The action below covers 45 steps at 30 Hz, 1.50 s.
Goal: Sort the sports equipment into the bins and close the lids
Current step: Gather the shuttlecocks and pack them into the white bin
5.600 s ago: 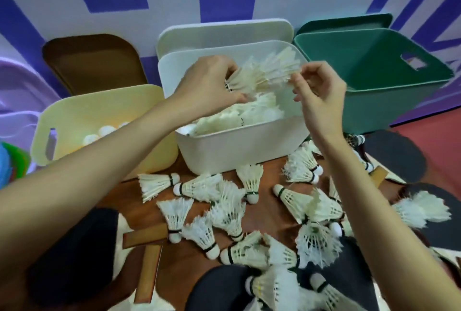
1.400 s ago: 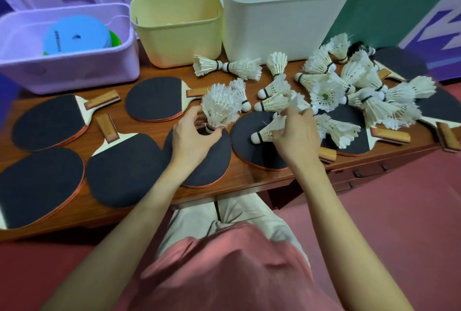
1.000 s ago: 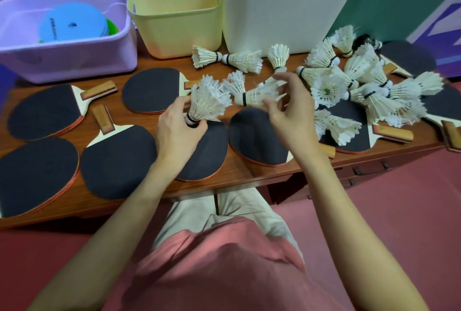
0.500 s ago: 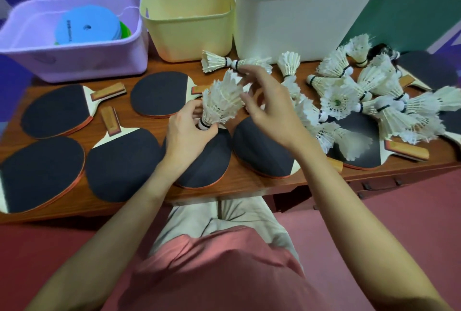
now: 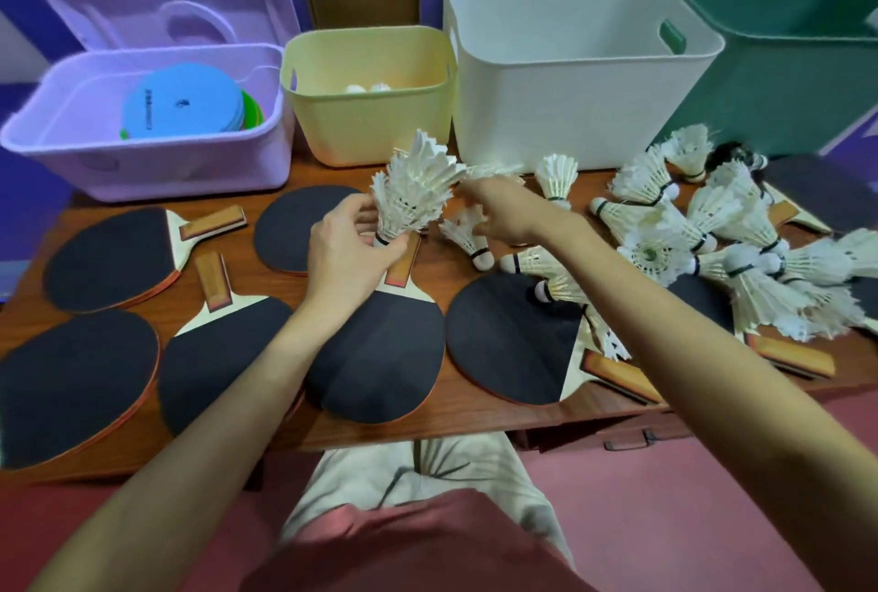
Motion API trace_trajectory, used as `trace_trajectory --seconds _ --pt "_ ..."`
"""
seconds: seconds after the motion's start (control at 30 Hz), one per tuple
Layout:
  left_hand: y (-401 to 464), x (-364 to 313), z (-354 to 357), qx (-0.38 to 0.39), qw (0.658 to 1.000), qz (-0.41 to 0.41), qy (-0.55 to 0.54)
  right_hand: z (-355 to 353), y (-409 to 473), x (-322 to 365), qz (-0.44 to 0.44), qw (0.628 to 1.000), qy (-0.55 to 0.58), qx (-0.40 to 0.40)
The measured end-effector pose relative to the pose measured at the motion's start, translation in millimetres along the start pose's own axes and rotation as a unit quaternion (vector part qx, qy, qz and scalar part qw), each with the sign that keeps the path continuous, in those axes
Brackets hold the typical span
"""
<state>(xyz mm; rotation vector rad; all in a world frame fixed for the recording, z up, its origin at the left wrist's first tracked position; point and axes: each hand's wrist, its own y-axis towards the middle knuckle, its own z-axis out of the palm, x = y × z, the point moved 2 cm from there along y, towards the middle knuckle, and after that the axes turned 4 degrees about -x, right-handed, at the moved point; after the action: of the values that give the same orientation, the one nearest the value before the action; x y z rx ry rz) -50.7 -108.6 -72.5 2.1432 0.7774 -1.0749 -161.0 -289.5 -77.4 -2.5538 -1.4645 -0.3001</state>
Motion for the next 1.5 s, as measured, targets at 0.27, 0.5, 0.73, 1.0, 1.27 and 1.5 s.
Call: trace_trajectory --seconds 0.27,0.5,0.73,1.0,1.27,1.5 --pt "38 -1 -15 -0.011 1.0 0.023 0.01 -66 -31 -4 0.058 0.952 0.116 -0.279" --pt "74 -33 -15 0.003 0.994 0.095 0.049 -117 -40 -1 0.044 0.814 0.287 -0.503" --pt "126 -73 5 0.029 0.985 0.161 0.06 -134 7 -14 0.015 0.86 0.299 -0.414" --pt "226 -133 51 0.073 0.959 0.212 0.174 -182 65 -78 0.08 0.866 0.28 -0.407" --pt "296 -152 138 0.217 0.908 0.219 0.285 -185 138 -161 0.243 0.885 0.186 -0.349" --pt "327 -123 195 0.286 0.876 0.184 0.343 -162 186 -190 0.277 0.932 0.096 -0.215"
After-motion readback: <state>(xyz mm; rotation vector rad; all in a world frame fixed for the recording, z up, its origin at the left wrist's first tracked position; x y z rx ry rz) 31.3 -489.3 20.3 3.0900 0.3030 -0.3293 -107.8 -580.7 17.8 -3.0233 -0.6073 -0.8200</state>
